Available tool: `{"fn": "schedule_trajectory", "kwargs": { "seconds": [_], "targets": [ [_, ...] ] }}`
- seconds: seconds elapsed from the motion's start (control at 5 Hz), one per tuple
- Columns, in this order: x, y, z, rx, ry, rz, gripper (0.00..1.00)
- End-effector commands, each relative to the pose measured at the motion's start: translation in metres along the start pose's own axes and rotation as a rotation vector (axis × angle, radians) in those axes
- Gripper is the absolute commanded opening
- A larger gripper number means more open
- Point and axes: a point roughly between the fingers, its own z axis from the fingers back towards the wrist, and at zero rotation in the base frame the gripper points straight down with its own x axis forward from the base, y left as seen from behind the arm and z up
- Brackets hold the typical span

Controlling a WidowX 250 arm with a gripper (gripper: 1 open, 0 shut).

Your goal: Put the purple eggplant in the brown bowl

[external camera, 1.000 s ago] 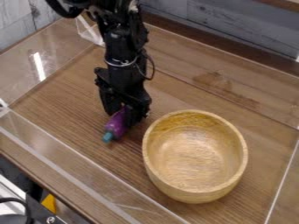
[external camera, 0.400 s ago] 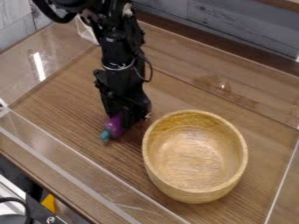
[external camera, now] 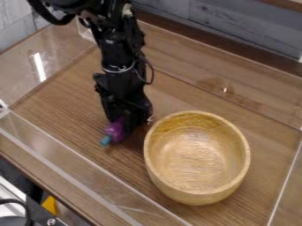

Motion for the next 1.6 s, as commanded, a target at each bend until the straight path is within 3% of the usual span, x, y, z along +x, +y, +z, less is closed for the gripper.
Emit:
{"fn": "schedule_trajectory", "kwargs": {
  "seconds": [0.0, 1.4],
  "targets": [
    [0.008, 0.001, 0.019, 0.010, -0.056, 0.011, 0.00],
    [0.011, -0.019, 0.052, -0.050, -0.064, 0.051, 0.00]
  ]
}}
